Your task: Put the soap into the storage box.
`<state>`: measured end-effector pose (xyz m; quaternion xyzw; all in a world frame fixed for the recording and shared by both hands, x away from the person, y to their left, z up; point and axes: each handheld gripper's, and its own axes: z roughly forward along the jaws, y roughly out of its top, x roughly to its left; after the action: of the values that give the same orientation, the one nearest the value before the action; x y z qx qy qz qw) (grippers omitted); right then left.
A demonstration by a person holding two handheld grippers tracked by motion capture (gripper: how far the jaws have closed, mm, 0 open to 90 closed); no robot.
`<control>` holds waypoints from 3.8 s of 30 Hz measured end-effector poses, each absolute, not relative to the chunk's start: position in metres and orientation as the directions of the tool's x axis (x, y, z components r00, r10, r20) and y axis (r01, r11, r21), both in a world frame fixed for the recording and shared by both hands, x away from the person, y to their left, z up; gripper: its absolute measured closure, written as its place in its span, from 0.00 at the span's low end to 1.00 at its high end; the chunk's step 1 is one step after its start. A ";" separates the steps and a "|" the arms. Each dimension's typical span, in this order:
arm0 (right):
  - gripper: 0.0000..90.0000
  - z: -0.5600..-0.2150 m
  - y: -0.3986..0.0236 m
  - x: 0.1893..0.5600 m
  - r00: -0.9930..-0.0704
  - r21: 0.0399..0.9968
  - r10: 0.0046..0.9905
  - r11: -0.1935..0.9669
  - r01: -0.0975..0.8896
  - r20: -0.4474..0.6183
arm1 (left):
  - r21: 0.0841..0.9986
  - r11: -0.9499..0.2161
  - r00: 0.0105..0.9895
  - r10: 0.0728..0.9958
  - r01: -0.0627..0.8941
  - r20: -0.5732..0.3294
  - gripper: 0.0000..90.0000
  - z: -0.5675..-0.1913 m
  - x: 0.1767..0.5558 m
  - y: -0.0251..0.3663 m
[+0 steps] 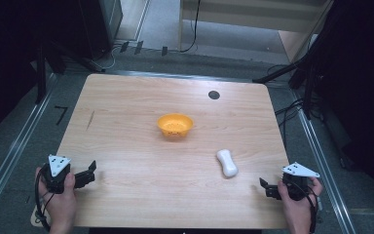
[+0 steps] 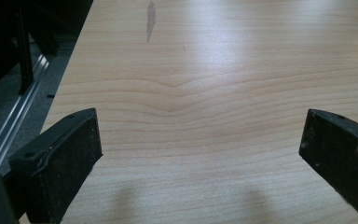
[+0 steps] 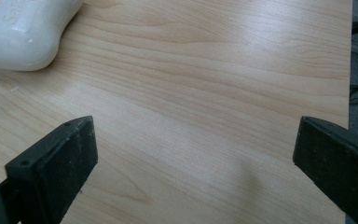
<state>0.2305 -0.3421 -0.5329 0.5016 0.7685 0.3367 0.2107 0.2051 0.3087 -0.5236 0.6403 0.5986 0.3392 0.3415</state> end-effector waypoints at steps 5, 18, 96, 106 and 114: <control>0.00 -0.529 -0.339 0.237 -0.415 0.698 0.909 0.280 0.660 0.028 | 0.841 -0.059 0.056 0.998 0.537 0.035 0.00 -0.524 0.206 0.307; 0.00 -0.520 -0.320 0.256 -0.436 0.607 0.899 0.324 0.726 0.041 | 0.838 -0.067 0.059 0.997 0.541 0.042 0.00 -0.524 0.205 0.307; 0.36 -0.504 -0.194 0.317 -0.416 0.392 0.905 0.352 0.850 0.092 | 0.834 -0.049 0.071 0.997 0.550 0.012 0.00 -0.524 0.206 0.309; 0.52 -0.508 -0.191 0.316 -0.422 0.364 0.902 0.365 0.857 0.087 | 0.833 -0.049 0.073 0.997 0.552 0.010 0.00 -0.524 0.206 0.310; 0.56 -0.510 -0.188 0.314 -0.449 0.351 0.892 0.405 0.844 0.051 | 0.832 -0.047 0.074 0.997 0.553 0.007 0.00 -0.524 0.206 0.310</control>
<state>0.3140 -0.1882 -0.5101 0.5196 0.8351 0.1651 0.0723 0.2062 0.3095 -0.5239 0.6473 0.5988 0.3232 0.3434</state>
